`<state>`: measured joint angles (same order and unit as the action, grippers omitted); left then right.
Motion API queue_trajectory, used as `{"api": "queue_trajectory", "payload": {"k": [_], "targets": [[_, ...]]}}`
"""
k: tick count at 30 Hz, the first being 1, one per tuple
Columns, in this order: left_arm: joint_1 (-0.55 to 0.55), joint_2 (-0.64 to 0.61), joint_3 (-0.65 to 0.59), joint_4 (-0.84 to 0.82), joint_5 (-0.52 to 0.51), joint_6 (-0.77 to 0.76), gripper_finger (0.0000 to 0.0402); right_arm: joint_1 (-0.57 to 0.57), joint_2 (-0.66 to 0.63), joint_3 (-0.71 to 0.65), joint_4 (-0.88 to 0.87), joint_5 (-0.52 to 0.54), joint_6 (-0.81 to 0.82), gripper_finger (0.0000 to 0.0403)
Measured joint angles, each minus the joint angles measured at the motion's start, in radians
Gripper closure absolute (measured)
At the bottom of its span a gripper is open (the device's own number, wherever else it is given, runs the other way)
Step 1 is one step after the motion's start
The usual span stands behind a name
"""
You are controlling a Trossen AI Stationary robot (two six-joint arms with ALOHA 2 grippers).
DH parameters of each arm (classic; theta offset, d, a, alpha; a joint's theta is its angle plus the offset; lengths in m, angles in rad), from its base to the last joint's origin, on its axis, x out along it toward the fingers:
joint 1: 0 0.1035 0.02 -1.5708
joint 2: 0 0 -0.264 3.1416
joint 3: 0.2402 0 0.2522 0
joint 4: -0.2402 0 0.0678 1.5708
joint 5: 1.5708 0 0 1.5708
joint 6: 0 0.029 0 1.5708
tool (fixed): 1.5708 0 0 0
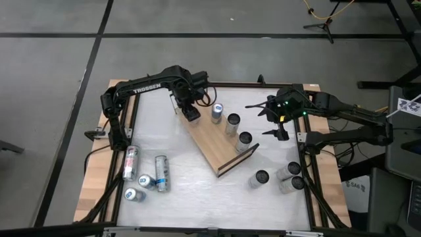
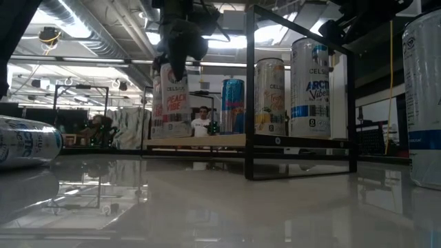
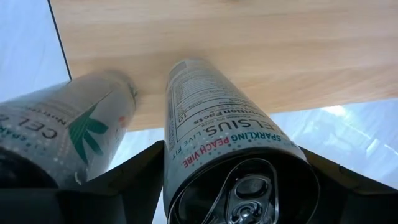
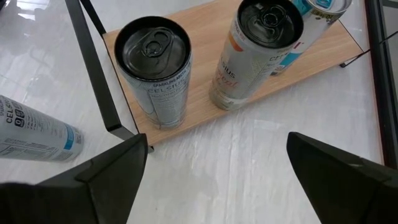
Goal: Place canned beverage on shelf
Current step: Put the right white-pink soda can on the shelf and align with the other white-pink soda can
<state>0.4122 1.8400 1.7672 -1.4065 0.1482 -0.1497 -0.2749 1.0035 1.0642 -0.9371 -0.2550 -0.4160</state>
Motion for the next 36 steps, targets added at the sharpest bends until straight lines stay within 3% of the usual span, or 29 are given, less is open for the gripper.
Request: {"api": "queue_trajectory", "payload": {"k": [36], "targets": [[0.0, 0.0, 0.0, -0.014, -0.009, -0.001, 0.0122, 0.0, 0.0, 0.0, 0.0, 0.0, 0.0, 0.0024]]}}
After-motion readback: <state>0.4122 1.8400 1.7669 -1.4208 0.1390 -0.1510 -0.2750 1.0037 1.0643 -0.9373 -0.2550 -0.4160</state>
